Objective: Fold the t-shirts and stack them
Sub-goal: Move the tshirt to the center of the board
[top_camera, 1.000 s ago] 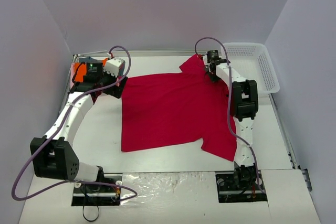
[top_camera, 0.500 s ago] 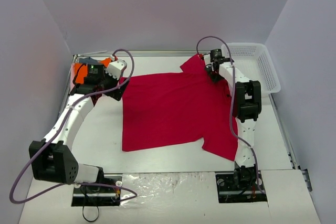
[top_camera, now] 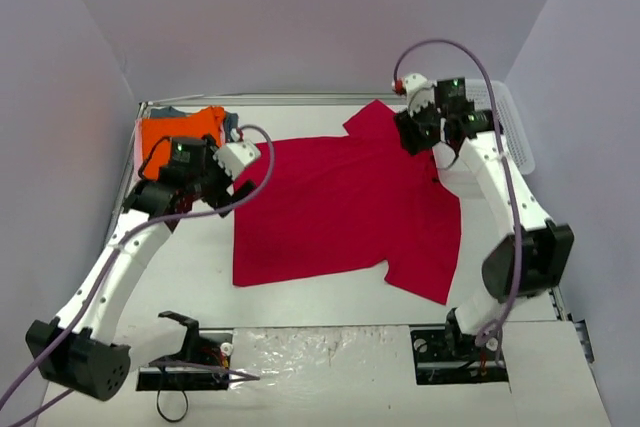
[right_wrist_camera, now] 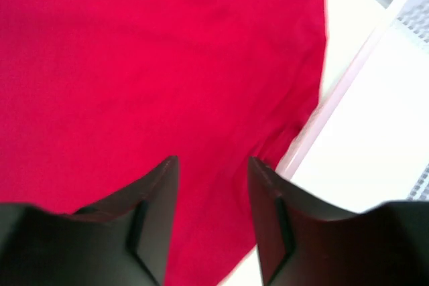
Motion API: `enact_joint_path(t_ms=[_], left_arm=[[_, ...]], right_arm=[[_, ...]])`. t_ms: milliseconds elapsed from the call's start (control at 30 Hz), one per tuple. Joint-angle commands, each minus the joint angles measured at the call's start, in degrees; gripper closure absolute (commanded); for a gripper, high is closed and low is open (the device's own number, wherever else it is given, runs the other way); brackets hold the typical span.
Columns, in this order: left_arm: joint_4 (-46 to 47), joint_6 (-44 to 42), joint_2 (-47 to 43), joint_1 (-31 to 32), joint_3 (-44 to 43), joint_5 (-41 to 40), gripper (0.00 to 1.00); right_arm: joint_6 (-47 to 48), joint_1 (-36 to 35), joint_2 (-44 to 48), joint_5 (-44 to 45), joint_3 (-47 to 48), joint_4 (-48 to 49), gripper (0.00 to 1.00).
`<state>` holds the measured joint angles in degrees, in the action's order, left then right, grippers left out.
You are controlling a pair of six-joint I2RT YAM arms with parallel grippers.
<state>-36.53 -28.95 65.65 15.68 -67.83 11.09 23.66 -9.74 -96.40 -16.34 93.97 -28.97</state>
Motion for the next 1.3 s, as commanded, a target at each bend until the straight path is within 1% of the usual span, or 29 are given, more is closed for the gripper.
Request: enact_joint_path(t_ms=[0,33,67,100,167,200,267,400,600,733,967,1267], left_arm=[[-4.3,-3.8,-5.3,4.1,5.3,-5.4,0.06],[-3.8,-4.0,-7.3,6.6,6.9,-7.9,0.06],[-3.7,-4.1,-8.1,7.8,9.7,-8.7,0.06],[-3.7,-4.4,-8.8,8.5,11.0,-9.1,0.06],[-4.2,-5.4,-10.4,10.1,14.2,-7.8,0.06],[-4.2,-5.8,-10.9,10.8,15.2,-7.7,0.06],[-4.3,-6.4,-11.8,13.5,17.2,-8.3,0.06],[-3.2,-8.6,-12.7,18.7,23.4,-12.1,0.06],[-0.6,-9.4,-12.0,23.9,28.9,-15.8,0.06],[2.1,-8.5,-11.2,26.9,32.9,-16.3,0.05],[2.9,-8.4,-10.1,27.6,34.1,-14.2,0.06],[4.9,-9.2,-5.5,29.0,35.2,-15.0,0.06]], right_arm=[[4.1,0.0,8.0,-4.9,-11.9,-6.3,0.53],[4.7,-0.1,13.4,-4.8,-14.3,-6.7,0.52],[5.2,-0.1,16.0,-4.7,-16.8,-6.9,0.49],[5.9,-0.2,20.9,-4.6,-21.1,-7.0,0.47],[5.6,-0.3,24.7,-4.6,-24.6,-7.2,0.45],[5.3,-0.3,28.2,-4.8,-27.7,-7.2,0.45],[4.2,-0.2,30.8,-5.3,-30.4,-6.7,0.45],[3.8,3.8,35.7,-6.2,-31.0,-5.9,0.43],[3.3,6.8,32.1,-7.8,-30.9,-5.8,0.43],[3.1,8.2,29.9,-8.1,-31.0,-5.7,0.43],[3.0,8.8,28.6,-8.6,-31.5,-5.0,0.43],[2.9,9.4,28.6,-8.4,-31.7,-4.7,0.43]])
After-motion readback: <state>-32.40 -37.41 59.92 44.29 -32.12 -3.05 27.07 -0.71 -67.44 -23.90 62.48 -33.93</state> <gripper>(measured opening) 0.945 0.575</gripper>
